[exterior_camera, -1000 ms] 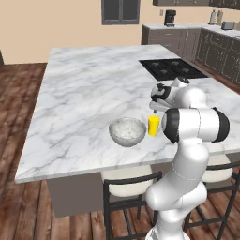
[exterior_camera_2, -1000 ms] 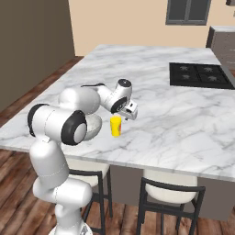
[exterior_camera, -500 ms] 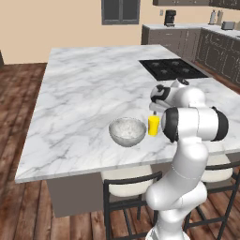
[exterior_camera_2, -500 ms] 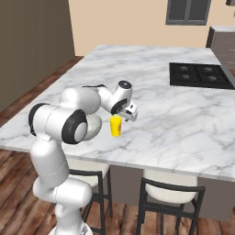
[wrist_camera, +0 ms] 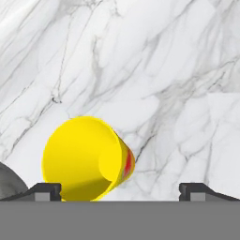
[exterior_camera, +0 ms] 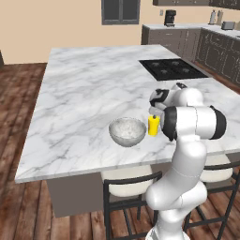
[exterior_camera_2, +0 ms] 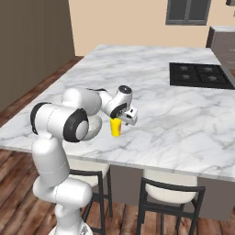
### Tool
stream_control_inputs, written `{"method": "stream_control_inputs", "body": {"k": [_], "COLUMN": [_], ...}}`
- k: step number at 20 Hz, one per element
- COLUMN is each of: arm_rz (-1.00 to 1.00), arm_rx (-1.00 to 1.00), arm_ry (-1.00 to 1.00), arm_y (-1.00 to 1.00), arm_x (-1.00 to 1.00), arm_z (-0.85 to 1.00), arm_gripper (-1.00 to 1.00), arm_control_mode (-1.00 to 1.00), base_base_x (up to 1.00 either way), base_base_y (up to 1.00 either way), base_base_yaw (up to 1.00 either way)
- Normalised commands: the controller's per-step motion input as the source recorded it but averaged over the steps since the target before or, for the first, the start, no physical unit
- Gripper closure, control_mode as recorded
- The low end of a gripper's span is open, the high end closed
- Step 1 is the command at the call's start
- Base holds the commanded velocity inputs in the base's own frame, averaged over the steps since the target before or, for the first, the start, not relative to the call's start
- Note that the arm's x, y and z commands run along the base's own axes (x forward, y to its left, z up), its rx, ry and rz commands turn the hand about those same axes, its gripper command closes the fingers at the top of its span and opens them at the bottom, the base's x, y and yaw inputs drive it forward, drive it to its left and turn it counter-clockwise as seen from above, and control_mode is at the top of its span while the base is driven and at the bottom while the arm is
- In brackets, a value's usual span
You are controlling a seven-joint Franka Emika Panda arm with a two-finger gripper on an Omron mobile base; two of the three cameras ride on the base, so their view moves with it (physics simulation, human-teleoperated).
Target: Place the cup inside the bowl on the dining table and move the bowl to any counter.
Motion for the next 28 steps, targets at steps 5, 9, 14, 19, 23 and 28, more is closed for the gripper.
{"method": "stream_control_inputs", "body": {"k": [5, 9, 14, 19, 23, 28], "arm_rz": [0.0, 0.0, 0.0, 0.0, 0.0, 0.0], "arm_rx": [0.0, 0.0, 0.0, 0.0, 0.0, 0.0], "arm_ry": [0.0, 0.0, 0.0, 0.0, 0.0, 0.0], "arm_y": [0.0, 0.0, 0.0, 0.0, 0.0, 0.0], "arm_x": [0.01, 0.16, 0.17, 0.06, 0.0, 0.0], "arm_z": [-0.14, -0.02, 0.0, 0.0, -0.05, -0.07], "arm_gripper": [-1.0, -1.0, -1.0, -1.0, -1.0, -1.0], "arm_control_mode": [-1.0, -1.0, -1.0, -1.0, -1.0, -1.0], "base_base_x": [0.0, 0.0, 0.0, 0.0, 0.0, 0.0], "base_base_y": [0.0, 0.0, 0.0, 0.0, 0.0, 0.0], "base_base_yaw": [0.0, 0.0, 0.0, 0.0, 0.0, 0.0]}}
